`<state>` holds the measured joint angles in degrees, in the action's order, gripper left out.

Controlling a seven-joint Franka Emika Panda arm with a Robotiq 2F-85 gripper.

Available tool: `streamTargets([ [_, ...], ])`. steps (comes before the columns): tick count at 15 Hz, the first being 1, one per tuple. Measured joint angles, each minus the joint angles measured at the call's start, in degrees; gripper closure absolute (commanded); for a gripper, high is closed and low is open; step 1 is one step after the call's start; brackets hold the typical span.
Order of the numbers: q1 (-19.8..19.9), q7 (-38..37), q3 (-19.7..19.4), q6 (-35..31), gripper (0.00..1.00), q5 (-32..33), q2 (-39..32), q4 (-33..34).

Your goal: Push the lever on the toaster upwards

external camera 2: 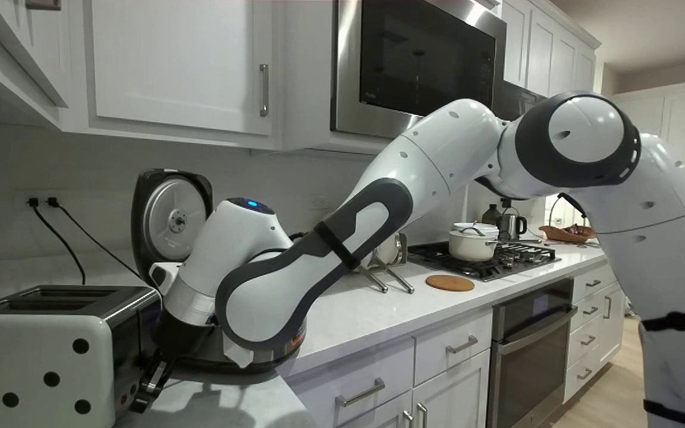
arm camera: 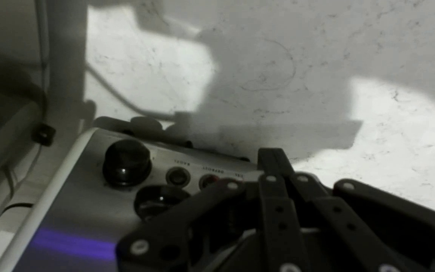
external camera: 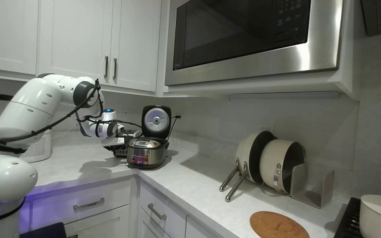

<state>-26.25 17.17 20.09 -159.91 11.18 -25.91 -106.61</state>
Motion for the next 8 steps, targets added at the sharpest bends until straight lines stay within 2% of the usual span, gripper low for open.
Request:
streamTargets([
  [4, -0.49, -0.01, -0.23, -0.11, 1.00, 0.88, -0.55, 0.63],
  [8, -2.01, -2.02, -1.86, -1.47, 1.00, 4.37, -0.66, 0.96],
])
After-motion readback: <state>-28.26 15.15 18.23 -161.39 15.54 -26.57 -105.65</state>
